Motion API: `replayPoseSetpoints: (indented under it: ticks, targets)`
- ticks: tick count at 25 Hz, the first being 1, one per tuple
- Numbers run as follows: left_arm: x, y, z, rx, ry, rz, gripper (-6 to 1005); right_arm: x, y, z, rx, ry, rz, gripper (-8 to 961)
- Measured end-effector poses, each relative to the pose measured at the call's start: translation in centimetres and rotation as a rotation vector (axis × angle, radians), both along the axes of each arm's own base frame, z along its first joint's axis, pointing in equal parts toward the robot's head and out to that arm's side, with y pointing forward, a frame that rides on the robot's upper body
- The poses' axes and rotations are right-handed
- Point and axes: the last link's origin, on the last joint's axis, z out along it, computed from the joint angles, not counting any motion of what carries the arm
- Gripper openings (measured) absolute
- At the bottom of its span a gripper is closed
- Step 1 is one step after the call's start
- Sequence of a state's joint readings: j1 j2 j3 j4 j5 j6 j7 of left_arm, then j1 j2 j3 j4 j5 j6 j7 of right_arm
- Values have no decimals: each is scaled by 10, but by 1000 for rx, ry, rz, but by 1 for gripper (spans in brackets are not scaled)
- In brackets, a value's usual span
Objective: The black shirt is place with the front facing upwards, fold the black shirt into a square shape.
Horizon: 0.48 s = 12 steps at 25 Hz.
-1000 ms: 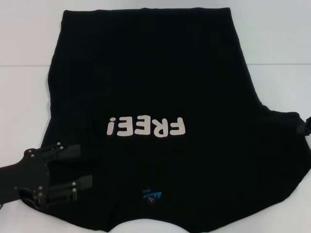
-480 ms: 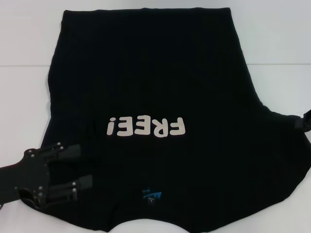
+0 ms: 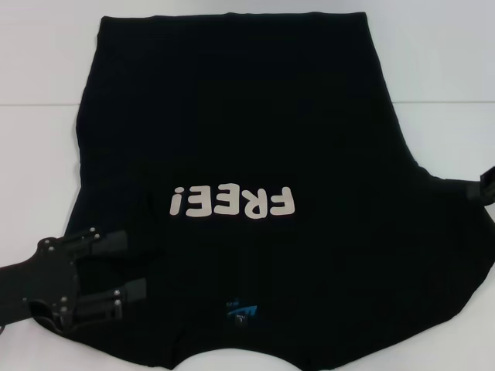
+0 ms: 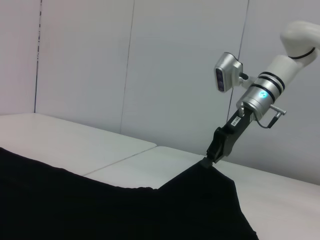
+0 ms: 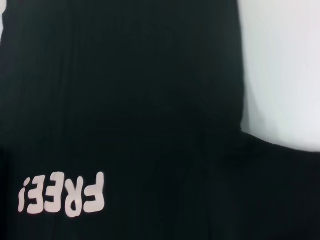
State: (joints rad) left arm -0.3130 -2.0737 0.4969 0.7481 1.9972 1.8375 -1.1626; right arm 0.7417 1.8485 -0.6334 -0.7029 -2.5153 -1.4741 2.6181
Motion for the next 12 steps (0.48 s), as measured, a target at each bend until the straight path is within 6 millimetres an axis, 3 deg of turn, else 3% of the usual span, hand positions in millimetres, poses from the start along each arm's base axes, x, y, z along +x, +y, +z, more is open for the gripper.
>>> replayPoseSetpoints:
  ticks: [5, 12]
  targets:
    - [0, 0, 0, 1, 2, 2, 801, -20, 12, -8, -56, -79, 73, 77]
    - [-1, 0, 1, -1, 0, 9, 802, -61, 28, -38, -184, -223, 216, 86]
